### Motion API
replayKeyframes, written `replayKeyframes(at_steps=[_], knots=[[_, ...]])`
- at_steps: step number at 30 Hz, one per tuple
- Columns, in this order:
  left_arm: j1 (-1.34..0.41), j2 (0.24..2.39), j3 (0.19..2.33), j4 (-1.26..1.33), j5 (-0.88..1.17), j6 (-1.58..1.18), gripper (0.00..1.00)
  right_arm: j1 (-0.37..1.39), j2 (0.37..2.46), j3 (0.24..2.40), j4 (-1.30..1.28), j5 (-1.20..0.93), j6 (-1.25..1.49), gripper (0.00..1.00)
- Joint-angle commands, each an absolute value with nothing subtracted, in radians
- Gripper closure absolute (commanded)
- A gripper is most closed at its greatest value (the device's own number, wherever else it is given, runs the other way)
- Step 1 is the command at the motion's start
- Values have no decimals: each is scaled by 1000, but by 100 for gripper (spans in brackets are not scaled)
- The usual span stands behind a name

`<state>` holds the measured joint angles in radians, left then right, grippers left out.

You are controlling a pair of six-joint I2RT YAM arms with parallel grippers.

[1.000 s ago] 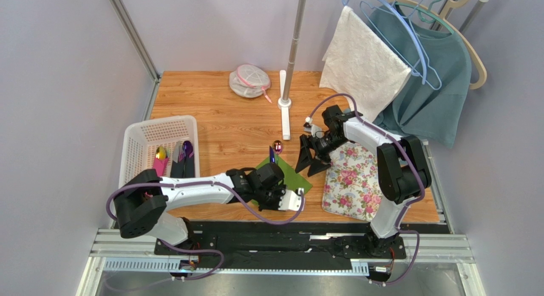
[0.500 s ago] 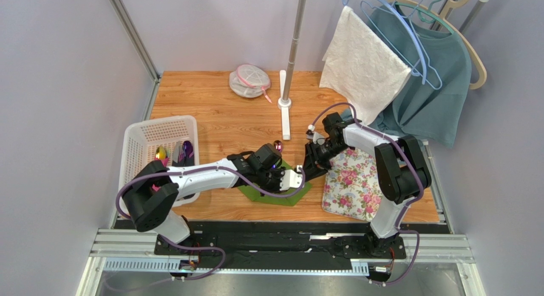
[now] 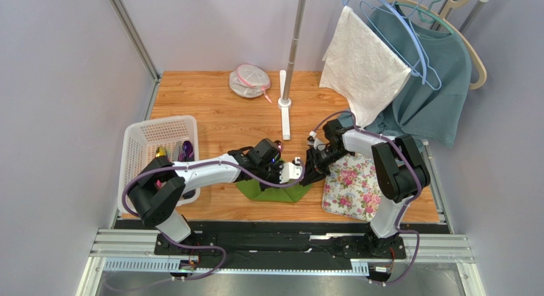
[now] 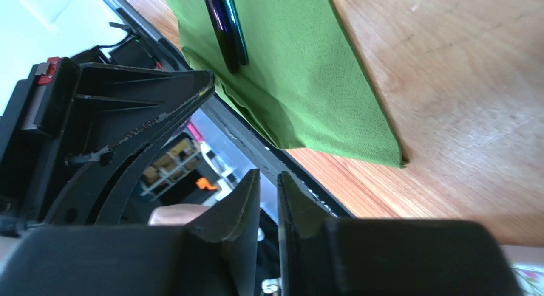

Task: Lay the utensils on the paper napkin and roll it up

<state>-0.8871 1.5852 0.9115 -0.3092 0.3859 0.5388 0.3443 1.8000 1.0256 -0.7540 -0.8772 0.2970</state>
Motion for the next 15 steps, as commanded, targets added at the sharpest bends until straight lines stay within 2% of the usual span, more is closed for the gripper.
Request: replayKeyframes(at_steps=[1,8,15], knots=[[-870,1615,971,-291,391,509,95,341,1775,980,-644,-952,397,83],[-864,1646,991,-290,370,500,95,367,1786,930,-535,-994,477,87],[-864,1674,1017,-295,327,489,96,411,1841,956,-531,-1002,483,92]])
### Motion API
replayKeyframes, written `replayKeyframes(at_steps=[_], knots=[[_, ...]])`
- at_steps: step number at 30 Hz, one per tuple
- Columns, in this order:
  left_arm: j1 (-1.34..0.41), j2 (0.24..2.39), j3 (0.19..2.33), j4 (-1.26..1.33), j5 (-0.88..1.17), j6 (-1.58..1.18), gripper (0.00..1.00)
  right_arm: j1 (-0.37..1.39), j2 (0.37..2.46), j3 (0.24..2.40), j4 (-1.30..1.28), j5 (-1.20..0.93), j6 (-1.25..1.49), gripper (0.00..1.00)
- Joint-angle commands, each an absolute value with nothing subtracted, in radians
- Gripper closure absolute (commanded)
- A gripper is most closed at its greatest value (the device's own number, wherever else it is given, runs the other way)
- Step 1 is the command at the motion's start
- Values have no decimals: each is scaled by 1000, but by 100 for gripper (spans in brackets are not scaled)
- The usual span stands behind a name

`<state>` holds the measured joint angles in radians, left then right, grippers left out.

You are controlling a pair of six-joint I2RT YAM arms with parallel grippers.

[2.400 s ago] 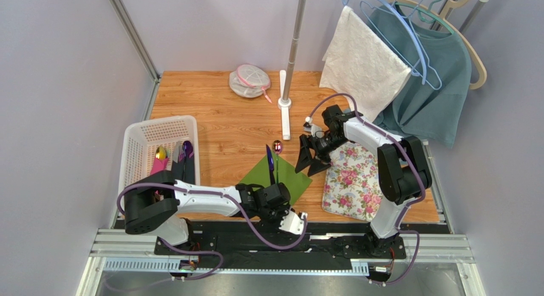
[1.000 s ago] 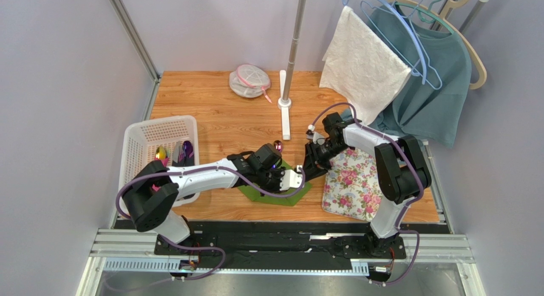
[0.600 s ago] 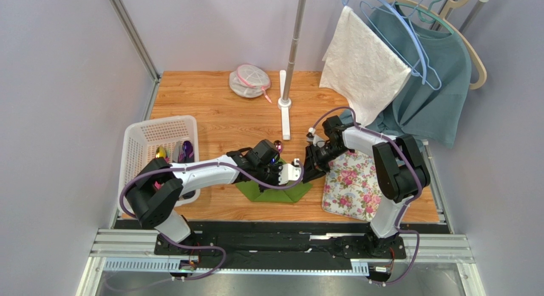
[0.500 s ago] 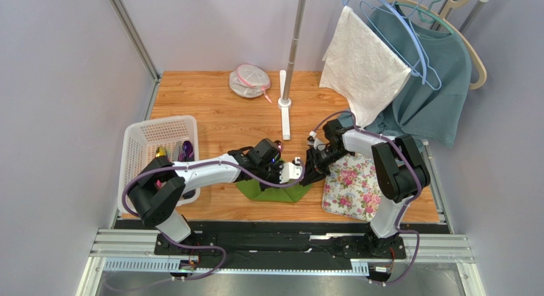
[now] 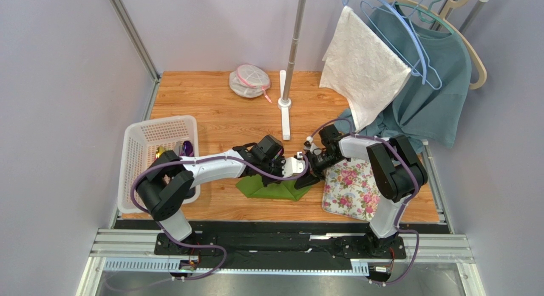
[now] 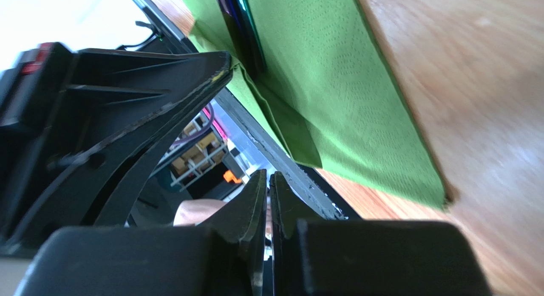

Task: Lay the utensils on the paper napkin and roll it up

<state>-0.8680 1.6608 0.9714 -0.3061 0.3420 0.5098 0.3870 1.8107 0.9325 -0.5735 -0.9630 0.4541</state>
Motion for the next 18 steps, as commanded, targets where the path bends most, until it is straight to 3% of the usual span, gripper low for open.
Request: replayKeyframes(at_steps=[1,9,18], knots=[[-864,1674,1020,-295,324,488,96,420,1847,959,-528,-1006,486,93],[-864,1697,1046,-317,302,479,95,449,1888,983,-520,-979,511,100],[-862,1704,1062,-351,290,472,92,489,1884,980,-477,-890,545,100]])
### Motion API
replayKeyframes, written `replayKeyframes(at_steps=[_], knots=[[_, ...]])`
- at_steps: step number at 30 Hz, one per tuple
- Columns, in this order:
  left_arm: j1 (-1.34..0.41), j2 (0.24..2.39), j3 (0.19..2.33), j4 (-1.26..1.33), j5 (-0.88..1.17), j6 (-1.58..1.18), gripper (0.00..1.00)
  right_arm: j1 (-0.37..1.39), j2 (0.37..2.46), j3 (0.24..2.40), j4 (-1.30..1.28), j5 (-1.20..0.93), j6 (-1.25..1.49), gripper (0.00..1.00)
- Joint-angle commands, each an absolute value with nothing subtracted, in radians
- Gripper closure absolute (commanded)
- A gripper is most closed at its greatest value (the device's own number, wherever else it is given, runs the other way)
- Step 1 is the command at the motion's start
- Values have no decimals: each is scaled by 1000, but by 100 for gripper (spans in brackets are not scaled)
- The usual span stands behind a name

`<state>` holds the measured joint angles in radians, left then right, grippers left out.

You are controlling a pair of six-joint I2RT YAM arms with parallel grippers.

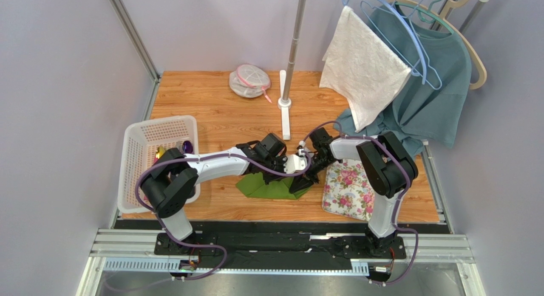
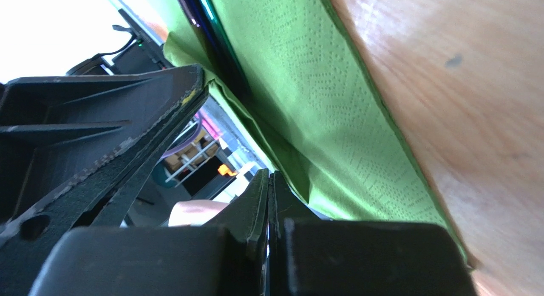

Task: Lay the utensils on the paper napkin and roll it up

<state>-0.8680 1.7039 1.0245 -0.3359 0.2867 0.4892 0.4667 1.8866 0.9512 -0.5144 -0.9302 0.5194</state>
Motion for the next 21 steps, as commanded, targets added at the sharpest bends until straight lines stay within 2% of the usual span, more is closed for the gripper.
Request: replayKeyframes(at_steps=[1,4,7,11,15,21], knots=[[-862,1704,1063,-353,288,471,91,494,1896,986,-480,-882,535,100],[-862,1704,1068,-357,282,463,85,502,1913,1000,-503,-842,520,100],[-853,1684,1066,-364,285,436,74,502,1934,1011,-520,-813,509,100],[-812,1625,1089,-400,343,318,52,505,1947,1026,-537,-792,496,100],[-747,1528,1097,-445,464,161,49,505,1945,1035,-549,-759,476,100],[-684,1499,1026,-450,782,-141,56,508,1937,1063,-563,-733,445,100]])
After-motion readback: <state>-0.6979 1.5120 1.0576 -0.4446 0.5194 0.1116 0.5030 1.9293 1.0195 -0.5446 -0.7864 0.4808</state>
